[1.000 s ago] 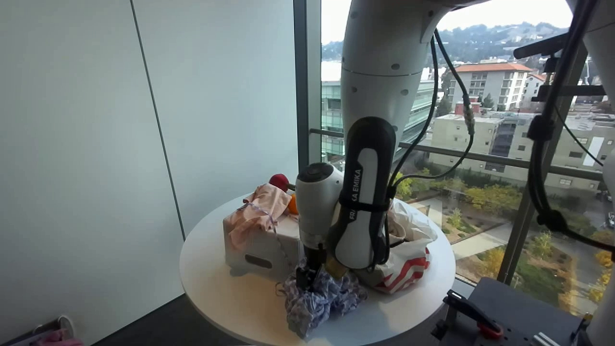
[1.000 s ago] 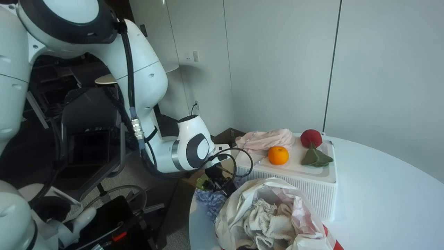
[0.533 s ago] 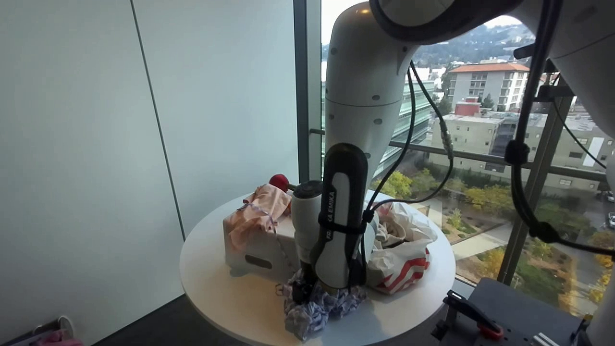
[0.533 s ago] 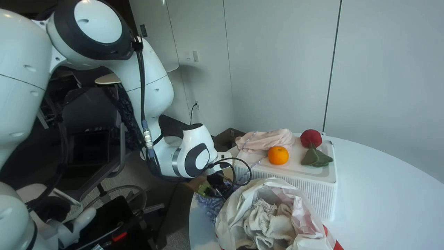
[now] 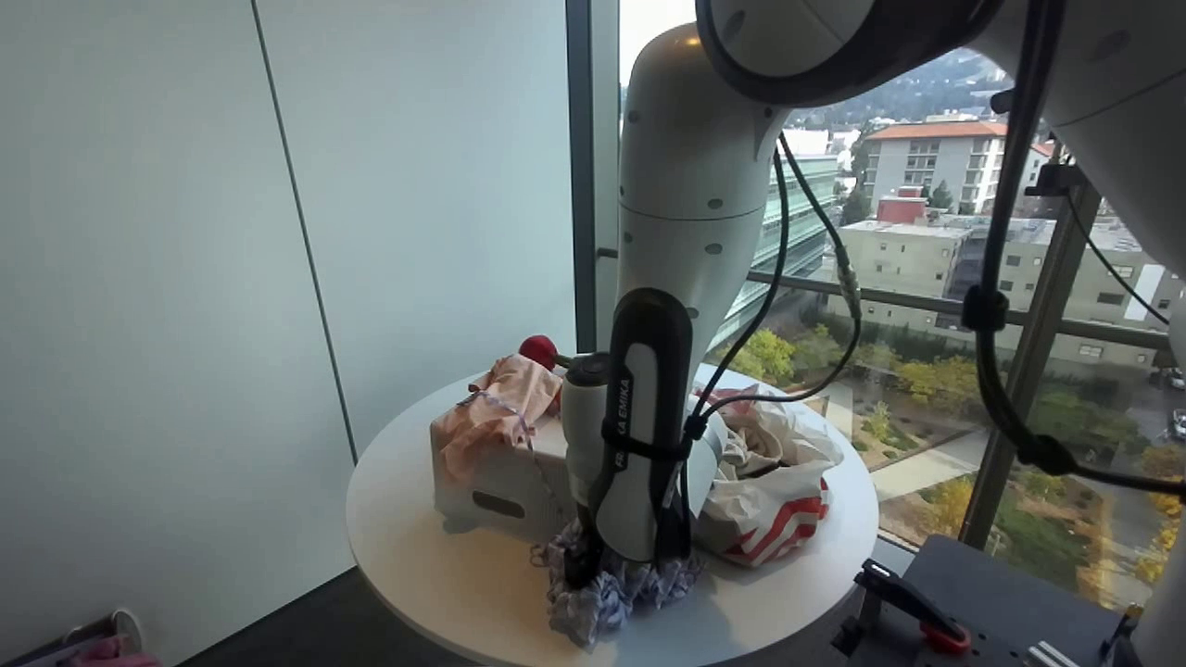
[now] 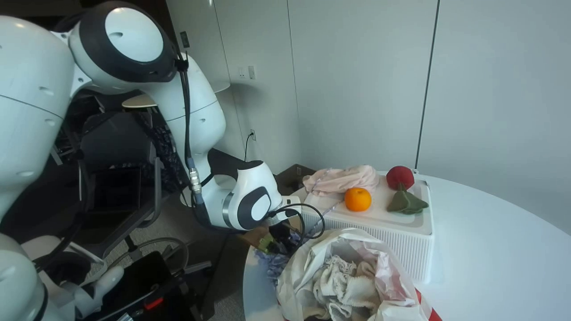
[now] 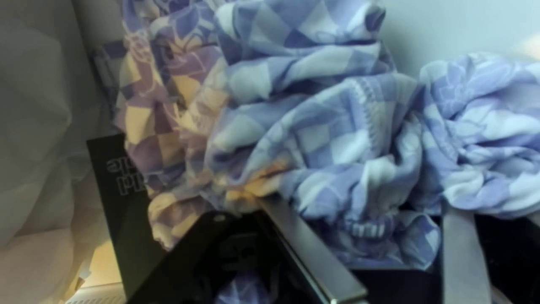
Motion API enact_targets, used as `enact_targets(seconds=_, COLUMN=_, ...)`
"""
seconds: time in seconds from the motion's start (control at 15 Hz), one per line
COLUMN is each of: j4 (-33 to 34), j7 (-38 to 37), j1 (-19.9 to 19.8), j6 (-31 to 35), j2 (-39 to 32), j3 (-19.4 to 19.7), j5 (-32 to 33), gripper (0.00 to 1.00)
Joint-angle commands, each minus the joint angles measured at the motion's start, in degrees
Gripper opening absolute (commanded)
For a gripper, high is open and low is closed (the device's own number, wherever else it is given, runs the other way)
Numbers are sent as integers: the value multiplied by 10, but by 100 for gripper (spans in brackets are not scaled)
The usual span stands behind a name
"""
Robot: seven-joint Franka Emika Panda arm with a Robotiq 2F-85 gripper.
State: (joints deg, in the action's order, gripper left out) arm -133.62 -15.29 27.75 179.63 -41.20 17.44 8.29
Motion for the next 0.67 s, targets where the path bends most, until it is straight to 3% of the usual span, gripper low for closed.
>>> enact_targets(seconds=0.0, j4=-17, j7=23, j1=5, j6=24, j2=7, j3=-4, j5=-26, gripper=15)
enact_targets(seconds=0.13, j4=-42, j7=37, j1=-10, j6=31, j2=32, j3=-18, j5=-26, gripper=6)
enact_targets(seconds=0.27, j4=-81, j7=50, j1=-12, j6=54, j2=62, j3=-21, j5=-25, gripper=9)
enact_targets(seconds=0.6, j4=-190, j7=76, j1=36, j6=137, j2=132, j3=21, j5=-65, gripper=8)
